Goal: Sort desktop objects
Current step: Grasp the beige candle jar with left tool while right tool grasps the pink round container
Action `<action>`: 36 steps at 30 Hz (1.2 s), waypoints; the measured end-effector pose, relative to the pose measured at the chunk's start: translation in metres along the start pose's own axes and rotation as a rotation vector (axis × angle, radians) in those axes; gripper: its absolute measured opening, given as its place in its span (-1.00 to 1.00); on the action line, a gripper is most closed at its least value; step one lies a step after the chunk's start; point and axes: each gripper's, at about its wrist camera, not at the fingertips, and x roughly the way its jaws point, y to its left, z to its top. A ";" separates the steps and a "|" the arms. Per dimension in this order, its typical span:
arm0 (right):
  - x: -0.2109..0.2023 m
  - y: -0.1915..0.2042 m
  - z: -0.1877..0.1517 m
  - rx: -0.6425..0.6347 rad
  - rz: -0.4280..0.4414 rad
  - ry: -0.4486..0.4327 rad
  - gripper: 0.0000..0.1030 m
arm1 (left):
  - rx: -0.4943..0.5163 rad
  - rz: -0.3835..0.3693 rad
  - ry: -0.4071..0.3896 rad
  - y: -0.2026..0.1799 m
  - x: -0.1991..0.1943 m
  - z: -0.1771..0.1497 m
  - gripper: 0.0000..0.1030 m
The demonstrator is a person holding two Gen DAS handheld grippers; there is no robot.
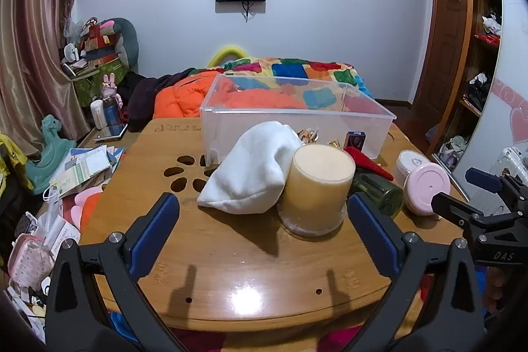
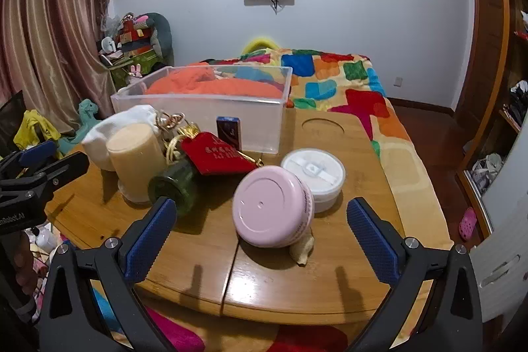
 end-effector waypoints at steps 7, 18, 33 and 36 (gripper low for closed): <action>0.009 -0.005 -0.007 -0.005 -0.011 0.033 0.96 | 0.002 -0.030 0.036 -0.006 0.011 -0.006 1.00; 0.024 -0.008 -0.009 -0.024 0.004 0.068 0.84 | 0.016 -0.092 0.114 -0.028 0.033 -0.012 0.69; 0.052 -0.005 -0.004 -0.063 0.066 0.104 0.59 | 0.015 -0.035 0.142 -0.038 0.061 -0.002 0.69; 0.056 -0.005 -0.004 -0.065 0.076 0.108 0.58 | 0.018 -0.028 0.144 -0.040 0.065 0.000 0.69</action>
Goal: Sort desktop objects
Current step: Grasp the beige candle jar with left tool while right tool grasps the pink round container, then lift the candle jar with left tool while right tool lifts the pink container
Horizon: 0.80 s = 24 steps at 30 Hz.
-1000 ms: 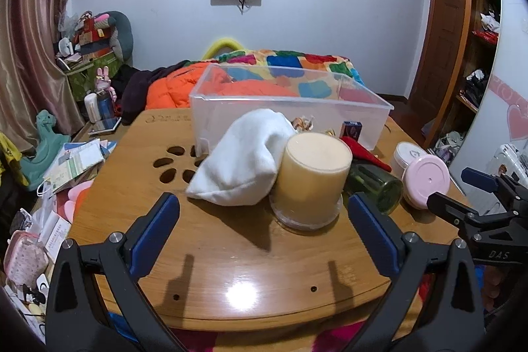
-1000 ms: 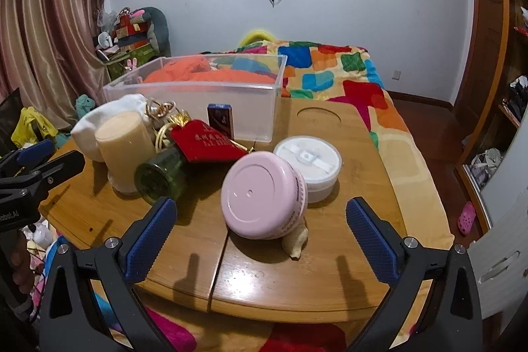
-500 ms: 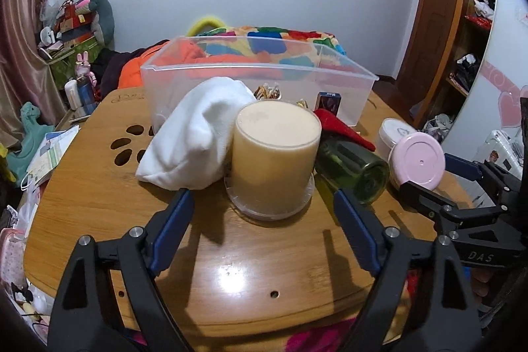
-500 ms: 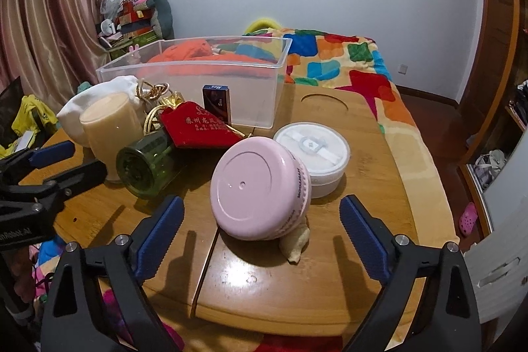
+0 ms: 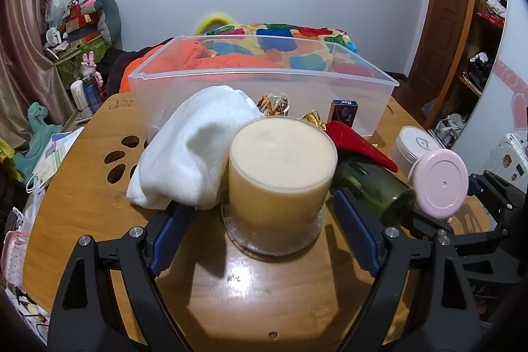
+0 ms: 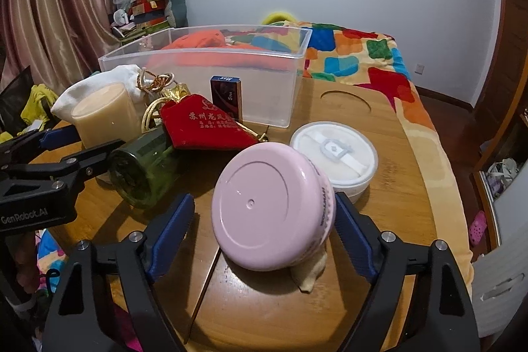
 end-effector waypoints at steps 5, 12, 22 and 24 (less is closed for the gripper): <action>0.006 -0.001 0.001 0.004 0.006 0.010 0.38 | -0.019 -0.007 0.009 0.005 0.007 0.005 0.69; 0.007 -0.003 0.000 0.028 0.034 0.007 0.16 | -0.019 0.016 -0.002 0.004 0.008 0.006 0.60; 0.003 -0.002 -0.001 0.047 0.054 0.003 0.08 | 0.000 0.004 -0.023 0.003 0.002 0.002 0.31; 0.000 -0.002 0.000 0.050 0.062 0.001 0.07 | 0.001 -0.012 -0.029 0.003 -0.002 0.001 0.21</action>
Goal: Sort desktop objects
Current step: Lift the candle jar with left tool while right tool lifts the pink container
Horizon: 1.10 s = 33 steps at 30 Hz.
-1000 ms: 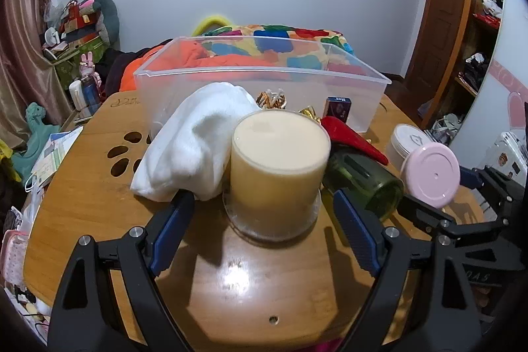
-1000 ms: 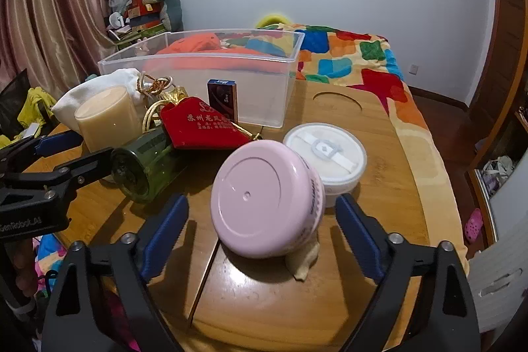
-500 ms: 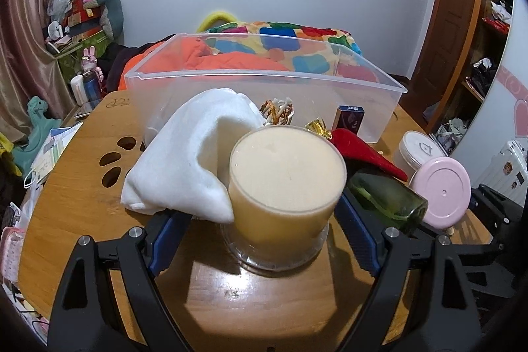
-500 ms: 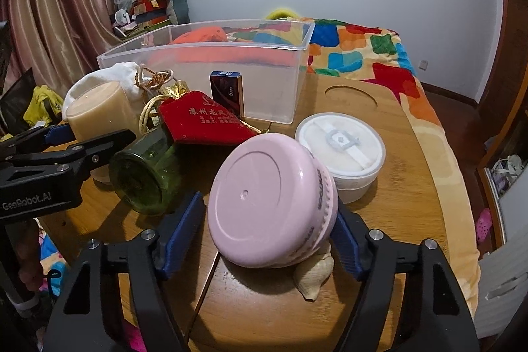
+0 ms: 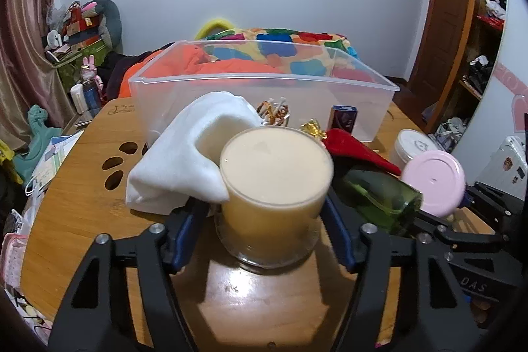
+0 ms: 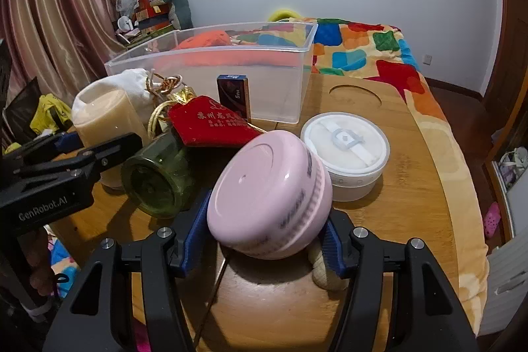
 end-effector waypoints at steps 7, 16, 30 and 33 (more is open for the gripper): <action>-0.007 0.006 -0.001 -0.009 0.002 -0.016 0.06 | 0.010 -0.015 -0.007 0.001 -0.009 -0.005 0.13; -0.020 0.005 0.001 -0.002 0.000 -0.033 0.06 | -0.010 -0.034 -0.007 0.004 -0.017 -0.010 0.13; -0.042 0.013 0.007 -0.023 0.023 -0.072 0.06 | -0.013 -0.047 -0.032 0.007 -0.037 -0.011 0.09; -0.046 0.015 0.009 -0.028 0.026 -0.077 0.06 | -0.012 -0.038 -0.040 0.008 -0.042 -0.011 0.09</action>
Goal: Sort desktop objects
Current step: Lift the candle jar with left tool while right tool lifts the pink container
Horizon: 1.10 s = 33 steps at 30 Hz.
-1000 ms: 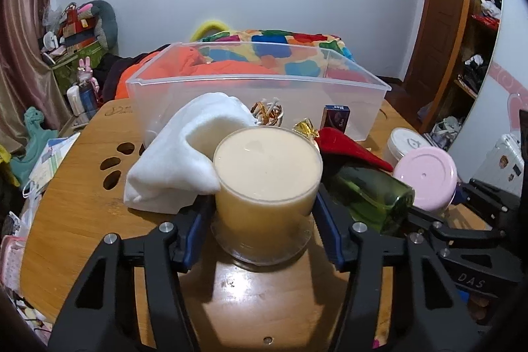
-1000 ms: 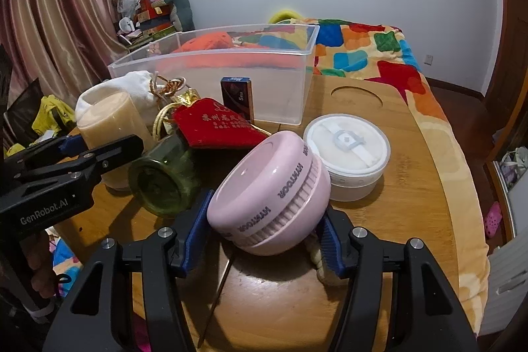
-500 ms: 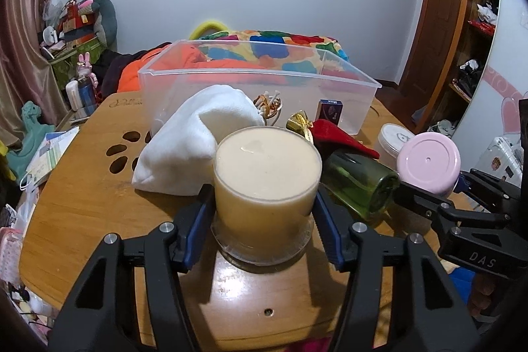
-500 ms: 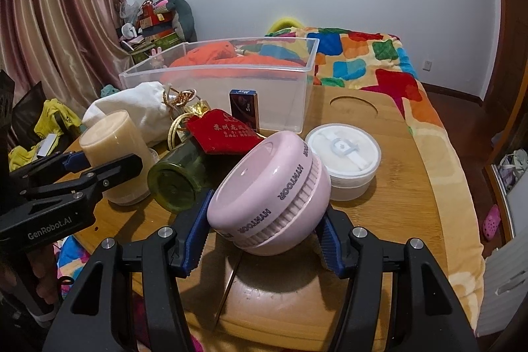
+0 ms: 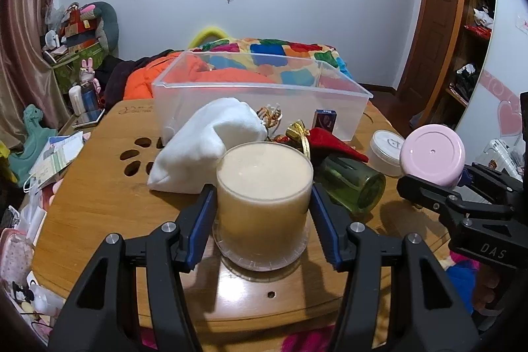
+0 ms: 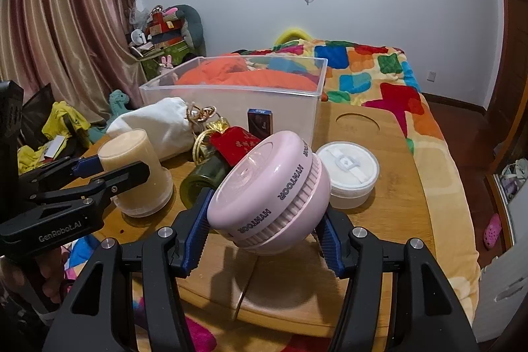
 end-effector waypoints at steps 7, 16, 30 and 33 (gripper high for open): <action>-0.008 0.008 0.007 -0.019 0.008 -0.020 0.06 | 0.034 0.005 -0.048 -0.004 -0.016 0.007 -0.02; -0.010 0.012 0.006 -0.014 0.016 -0.013 0.06 | 0.069 0.020 -0.066 -0.005 -0.021 0.008 -0.13; -0.004 0.006 0.003 -0.004 0.014 0.001 0.06 | 0.044 -0.006 0.051 -0.009 0.014 -0.004 0.41; -0.001 0.004 0.002 0.001 0.021 0.009 0.06 | 0.049 -0.015 0.070 -0.009 0.022 0.000 0.40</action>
